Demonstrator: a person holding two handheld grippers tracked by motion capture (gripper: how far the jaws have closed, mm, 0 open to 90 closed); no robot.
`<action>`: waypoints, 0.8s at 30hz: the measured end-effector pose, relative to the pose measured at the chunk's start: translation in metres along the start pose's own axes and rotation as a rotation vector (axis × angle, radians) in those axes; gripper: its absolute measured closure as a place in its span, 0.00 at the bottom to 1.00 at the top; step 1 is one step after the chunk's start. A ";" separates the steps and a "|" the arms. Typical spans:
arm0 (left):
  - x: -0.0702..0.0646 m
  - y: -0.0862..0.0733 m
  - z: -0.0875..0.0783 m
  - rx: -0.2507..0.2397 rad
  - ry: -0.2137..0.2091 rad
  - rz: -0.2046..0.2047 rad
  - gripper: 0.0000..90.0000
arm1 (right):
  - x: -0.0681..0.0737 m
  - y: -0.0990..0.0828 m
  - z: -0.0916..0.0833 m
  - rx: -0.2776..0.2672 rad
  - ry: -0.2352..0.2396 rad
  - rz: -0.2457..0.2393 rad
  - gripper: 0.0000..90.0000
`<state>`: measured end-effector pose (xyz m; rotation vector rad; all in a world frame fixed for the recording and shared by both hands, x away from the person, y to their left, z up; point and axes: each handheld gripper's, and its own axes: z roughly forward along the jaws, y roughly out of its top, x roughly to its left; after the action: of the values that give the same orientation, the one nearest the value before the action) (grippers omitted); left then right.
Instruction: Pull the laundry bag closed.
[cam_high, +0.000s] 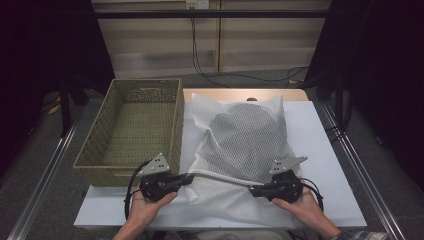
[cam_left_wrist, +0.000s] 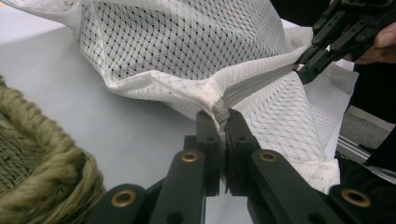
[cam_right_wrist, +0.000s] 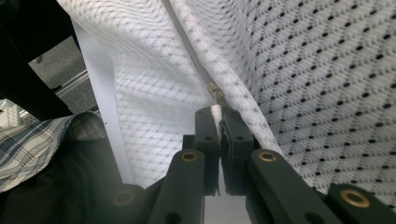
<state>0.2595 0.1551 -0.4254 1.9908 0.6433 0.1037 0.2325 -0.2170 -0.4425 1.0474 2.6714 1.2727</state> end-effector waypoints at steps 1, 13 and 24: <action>0.000 0.000 0.000 -0.002 -0.003 -0.002 0.96 | 0.000 0.000 0.000 -0.001 -0.005 0.003 0.97; 0.001 -0.001 -0.001 -0.003 0.004 -0.010 0.96 | -0.003 -0.005 -0.007 -0.006 -0.013 0.016 0.97; 0.001 -0.001 -0.001 0.001 0.004 -0.009 0.96 | -0.005 -0.010 -0.012 -0.002 -0.033 0.024 0.97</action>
<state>0.2601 0.1568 -0.4258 1.9894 0.6544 0.1018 0.2278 -0.2328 -0.4423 1.0937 2.6407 1.2505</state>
